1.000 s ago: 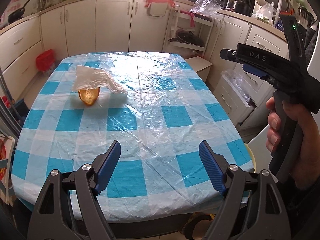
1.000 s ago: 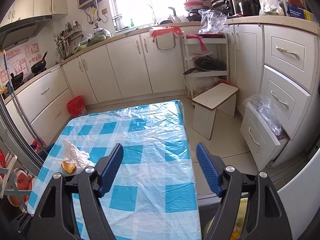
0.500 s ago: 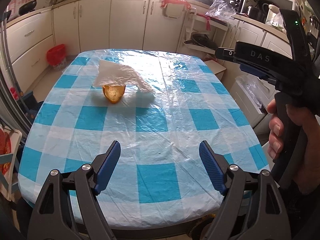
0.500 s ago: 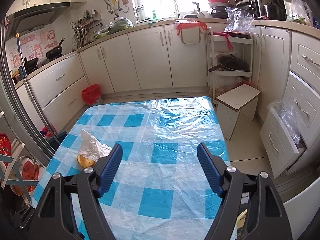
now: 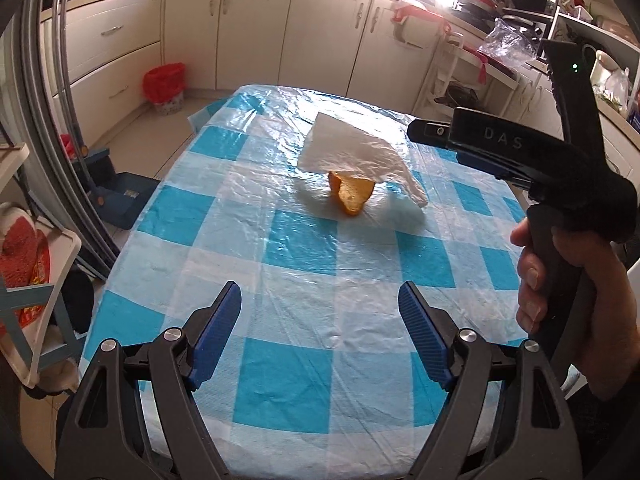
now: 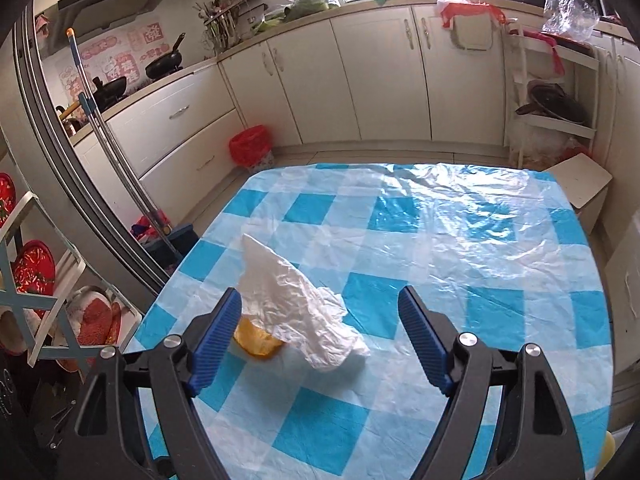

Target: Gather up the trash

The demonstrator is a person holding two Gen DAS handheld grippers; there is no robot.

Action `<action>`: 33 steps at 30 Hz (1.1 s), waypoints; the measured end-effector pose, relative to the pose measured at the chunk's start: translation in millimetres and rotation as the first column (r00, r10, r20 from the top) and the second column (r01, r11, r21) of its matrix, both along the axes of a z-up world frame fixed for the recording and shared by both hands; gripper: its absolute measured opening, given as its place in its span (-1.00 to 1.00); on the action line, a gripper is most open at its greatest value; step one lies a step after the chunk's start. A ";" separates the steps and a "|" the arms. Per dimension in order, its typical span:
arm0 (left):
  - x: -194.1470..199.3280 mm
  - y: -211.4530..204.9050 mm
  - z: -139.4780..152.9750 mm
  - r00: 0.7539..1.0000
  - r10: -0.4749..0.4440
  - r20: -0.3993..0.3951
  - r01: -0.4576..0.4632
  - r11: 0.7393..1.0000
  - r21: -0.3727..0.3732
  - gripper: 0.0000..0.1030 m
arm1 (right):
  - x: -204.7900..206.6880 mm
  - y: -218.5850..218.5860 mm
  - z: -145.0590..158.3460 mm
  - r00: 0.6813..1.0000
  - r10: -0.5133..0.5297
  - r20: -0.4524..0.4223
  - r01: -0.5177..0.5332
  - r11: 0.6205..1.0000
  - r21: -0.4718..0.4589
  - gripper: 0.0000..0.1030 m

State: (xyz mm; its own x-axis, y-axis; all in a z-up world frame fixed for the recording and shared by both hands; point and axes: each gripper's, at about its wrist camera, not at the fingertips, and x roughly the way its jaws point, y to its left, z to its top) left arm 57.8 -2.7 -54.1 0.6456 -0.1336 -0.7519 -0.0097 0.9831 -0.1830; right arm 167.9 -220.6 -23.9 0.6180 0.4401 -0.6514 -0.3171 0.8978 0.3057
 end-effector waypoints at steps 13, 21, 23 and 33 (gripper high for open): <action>40.3 20.5 -13.0 0.999 0.044 -0.019 -0.044 0.999 -0.012 0.50 | 33.2 9.8 -28.0 0.981 0.111 -0.158 -0.088 0.985 0.146 -0.68; 79.0 -7.1 -15.0 1.000 0.011 0.004 -0.011 1.000 0.029 0.50 | 14.9 -40.7 -7.5 0.993 -0.001 -0.120 0.024 0.981 0.194 -0.72; 92.2 -12.5 -17.5 1.000 0.009 0.007 -0.009 0.999 0.050 0.50 | 12.4 -53.9 -12.3 0.989 -0.038 -0.143 0.062 0.984 0.168 -0.72; 124.7 -33.4 -26.9 0.996 -0.089 -0.001 0.089 0.995 0.039 -0.85 | -5.7 -79.1 -37.6 0.964 -0.047 -0.262 0.061 0.997 0.043 -0.71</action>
State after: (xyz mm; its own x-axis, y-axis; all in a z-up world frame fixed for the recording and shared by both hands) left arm 182.5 -36.1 -81.0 0.6332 -0.1611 -0.7571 0.0781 0.9864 -0.1445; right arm 162.2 -299.8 -61.5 0.4537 0.4469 -0.7710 -0.1719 0.8928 0.4163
